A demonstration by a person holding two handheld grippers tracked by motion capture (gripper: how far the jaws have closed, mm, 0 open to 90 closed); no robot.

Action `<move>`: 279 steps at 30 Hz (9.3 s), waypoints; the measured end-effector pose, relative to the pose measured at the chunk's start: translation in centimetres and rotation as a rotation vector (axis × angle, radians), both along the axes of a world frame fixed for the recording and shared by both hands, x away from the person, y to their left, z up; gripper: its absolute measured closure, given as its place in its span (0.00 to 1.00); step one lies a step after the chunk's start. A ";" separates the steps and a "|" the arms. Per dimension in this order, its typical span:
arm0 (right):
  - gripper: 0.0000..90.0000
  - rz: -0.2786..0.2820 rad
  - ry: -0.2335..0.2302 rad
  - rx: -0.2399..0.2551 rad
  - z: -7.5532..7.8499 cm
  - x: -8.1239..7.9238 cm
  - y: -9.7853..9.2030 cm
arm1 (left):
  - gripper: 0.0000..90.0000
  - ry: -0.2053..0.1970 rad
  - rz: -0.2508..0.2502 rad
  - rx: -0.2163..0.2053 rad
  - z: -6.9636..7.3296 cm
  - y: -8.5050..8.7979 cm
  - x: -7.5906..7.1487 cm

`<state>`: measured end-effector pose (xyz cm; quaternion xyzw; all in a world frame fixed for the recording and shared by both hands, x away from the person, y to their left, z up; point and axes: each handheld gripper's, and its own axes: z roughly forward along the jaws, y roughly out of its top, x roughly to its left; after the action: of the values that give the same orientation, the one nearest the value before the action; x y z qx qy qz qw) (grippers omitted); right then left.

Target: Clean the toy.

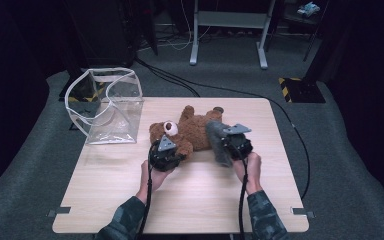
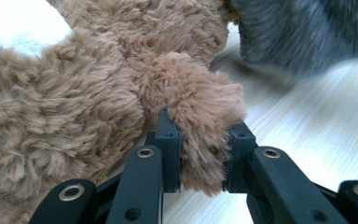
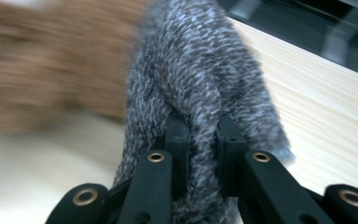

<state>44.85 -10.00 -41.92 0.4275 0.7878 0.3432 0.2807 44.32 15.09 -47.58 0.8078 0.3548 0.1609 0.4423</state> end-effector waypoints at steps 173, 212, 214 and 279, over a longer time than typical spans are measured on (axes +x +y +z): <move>0.87 -0.139 0.166 0.054 -1.4 -1.1 -5.1 | 0.27 -0.096 0.179 0.037 0.8 3.1 -1.2; 0.87 -0.108 0.138 0.091 -1.7 -2.0 -4.5 | 0.80 -0.181 0.038 0.064 4.0 -2.7 2.0; 0.87 -0.094 0.132 0.092 -1.6 -2.0 -4.1 | 0.80 -0.163 0.027 0.060 4.4 -2.5 2.4; 0.88 -0.289 0.027 -0.043 -0.6 7.0 -4.5 | 0.77 -0.021 -0.036 0.051 5.6 0.3 5.1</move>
<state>51.88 -14.46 -42.47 0.5350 0.7289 0.2764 0.3257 49.44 15.41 -42.01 0.8233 0.3313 0.1703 0.4282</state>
